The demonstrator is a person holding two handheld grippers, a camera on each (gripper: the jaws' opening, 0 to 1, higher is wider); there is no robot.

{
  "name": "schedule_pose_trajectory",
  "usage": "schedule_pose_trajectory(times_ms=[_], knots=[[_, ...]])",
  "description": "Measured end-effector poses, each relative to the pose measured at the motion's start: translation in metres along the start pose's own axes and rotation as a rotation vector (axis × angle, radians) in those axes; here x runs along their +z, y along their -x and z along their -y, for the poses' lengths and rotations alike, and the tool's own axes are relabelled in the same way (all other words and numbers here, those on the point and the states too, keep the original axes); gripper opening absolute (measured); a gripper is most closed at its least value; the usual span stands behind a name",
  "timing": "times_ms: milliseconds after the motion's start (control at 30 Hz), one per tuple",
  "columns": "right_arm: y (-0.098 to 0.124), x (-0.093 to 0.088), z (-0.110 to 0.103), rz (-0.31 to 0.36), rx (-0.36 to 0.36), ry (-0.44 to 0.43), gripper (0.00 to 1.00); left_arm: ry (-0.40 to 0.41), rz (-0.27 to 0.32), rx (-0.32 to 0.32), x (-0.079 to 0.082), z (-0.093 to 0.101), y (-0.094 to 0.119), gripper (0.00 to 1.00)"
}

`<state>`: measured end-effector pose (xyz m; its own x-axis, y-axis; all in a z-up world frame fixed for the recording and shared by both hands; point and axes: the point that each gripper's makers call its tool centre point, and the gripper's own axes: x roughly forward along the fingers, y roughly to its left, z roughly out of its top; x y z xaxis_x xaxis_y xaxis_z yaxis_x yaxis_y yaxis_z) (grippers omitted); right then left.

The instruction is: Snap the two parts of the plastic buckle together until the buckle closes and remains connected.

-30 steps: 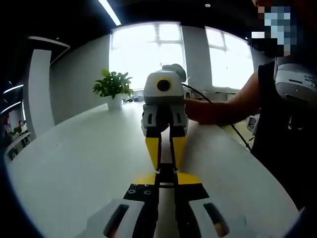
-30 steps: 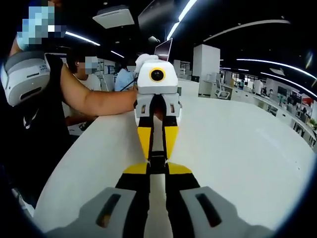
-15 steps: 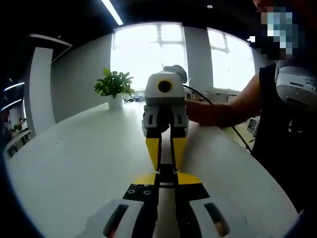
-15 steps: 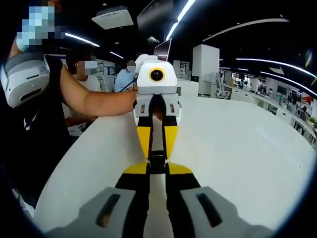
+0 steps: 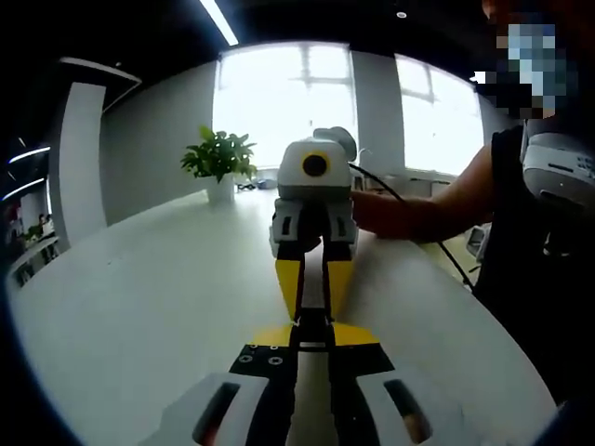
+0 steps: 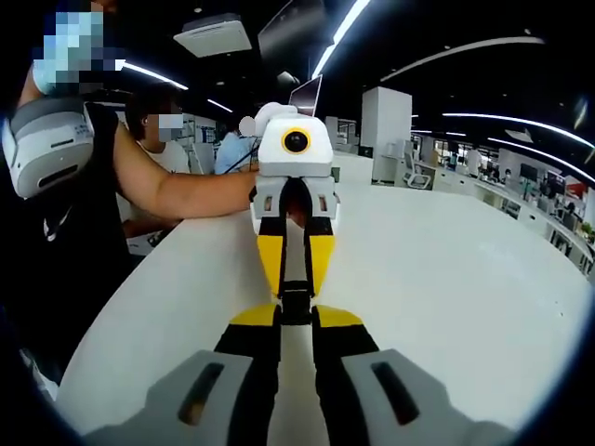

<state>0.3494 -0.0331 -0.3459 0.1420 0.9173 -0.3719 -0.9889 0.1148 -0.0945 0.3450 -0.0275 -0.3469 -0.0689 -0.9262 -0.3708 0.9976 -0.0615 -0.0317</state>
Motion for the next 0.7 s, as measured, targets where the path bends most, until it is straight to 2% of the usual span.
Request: schedule_pose_trajectory(times_ms=[33, 67, 100, 133, 167, 233, 333, 567, 700], knots=[[0.0, -0.001, 0.0, -0.006, -0.002, 0.011, 0.31, 0.003, 0.004, 0.002, 0.0, -0.001, 0.001, 0.08], [-0.001, -0.001, 0.0, 0.0, -0.004, 0.015, 0.49, 0.003, 0.006, 0.011, 0.001, -0.002, 0.003, 0.08], [-0.003, -0.001, -0.001, 0.008, -0.004, 0.006, 0.74, 0.004, 0.009, 0.019, 0.001, -0.004, 0.005, 0.09], [-0.004, 0.001, 0.001, 0.015, -0.018, 0.0, 0.89, 0.005, 0.015, 0.024, 0.002, -0.006, 0.008, 0.09], [-0.004, 0.006, 0.004, 0.047, -0.034, -0.001, 0.99, 0.008, 0.02, 0.026, 0.003, -0.006, 0.01, 0.09], [-0.002, 0.013, 0.0, 0.082, -0.015, -0.062, 1.0, 0.009, 0.032, 0.034, 0.006, -0.008, 0.014, 0.09], [0.0, 0.019, 0.003, 0.105, -0.032, -0.046, 1.0, 0.01, 0.042, 0.042, 0.008, -0.01, 0.015, 0.09], [0.002, 0.021, 0.005, 0.129, -0.05, -0.067, 1.0, 0.013, 0.039, 0.041, 0.007, -0.01, 0.013, 0.09], [0.002, 0.027, 0.01, 0.161, -0.073, -0.082, 1.0, 0.06, 0.037, 0.088, 0.008, -0.02, 0.013, 0.09]])
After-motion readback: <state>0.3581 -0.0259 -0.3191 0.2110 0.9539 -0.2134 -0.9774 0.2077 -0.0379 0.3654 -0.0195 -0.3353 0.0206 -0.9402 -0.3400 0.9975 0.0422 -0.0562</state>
